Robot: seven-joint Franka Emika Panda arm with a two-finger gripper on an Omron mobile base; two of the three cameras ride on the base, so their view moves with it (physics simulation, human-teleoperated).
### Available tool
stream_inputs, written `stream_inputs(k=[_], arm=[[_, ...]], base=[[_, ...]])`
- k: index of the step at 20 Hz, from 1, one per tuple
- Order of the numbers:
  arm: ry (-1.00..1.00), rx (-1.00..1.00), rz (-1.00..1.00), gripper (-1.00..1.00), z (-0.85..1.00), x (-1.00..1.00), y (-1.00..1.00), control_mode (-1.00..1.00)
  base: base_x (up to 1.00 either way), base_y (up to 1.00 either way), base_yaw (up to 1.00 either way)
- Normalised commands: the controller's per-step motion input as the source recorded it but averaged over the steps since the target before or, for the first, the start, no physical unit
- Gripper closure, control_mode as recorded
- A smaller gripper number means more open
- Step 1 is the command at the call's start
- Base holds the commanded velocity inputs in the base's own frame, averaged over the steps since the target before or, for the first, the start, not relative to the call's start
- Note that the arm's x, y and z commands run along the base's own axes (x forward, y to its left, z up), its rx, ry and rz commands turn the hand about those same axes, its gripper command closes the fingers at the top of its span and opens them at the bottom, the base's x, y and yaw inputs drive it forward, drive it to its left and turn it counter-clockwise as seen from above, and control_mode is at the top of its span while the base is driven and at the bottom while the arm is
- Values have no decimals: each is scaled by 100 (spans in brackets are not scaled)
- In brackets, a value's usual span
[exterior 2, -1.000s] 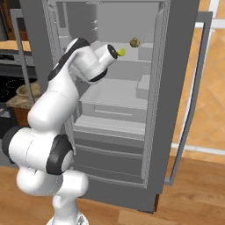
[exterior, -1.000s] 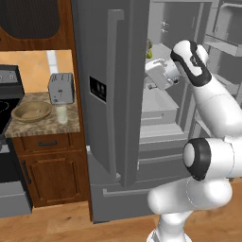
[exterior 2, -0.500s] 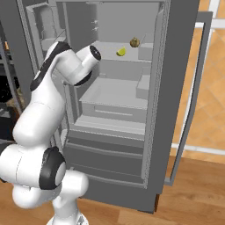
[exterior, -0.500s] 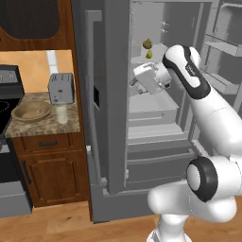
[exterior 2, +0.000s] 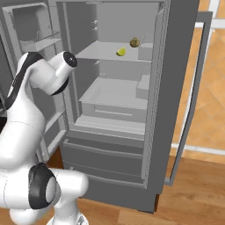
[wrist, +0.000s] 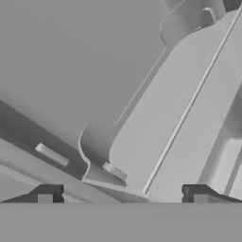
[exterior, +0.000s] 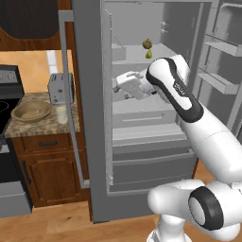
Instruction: Grab a lemon wedge from the fridge and one ice cube from the ice bowl, and put them in the glass of lemonade.
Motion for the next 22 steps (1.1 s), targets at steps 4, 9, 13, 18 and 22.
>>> stream_inputs(k=[4, 9, 13, 18, 22], arm=[[-4, -1, 0, -100, 27, -30, 47, -100], [-2, 0, 0, -100, 44, -94, -52, -100], [-1, 0, 0, -100, 91, -74, -83, -100], [1, -11, -11, -100, 75, -21, -80, -100], [2, -28, -25, -100, 8, 0, -86, -100]], base=[[0, 0, 0], [0, 0, 0], [0, 0, 0], [0, 0, 0], [0, 0, 0]])
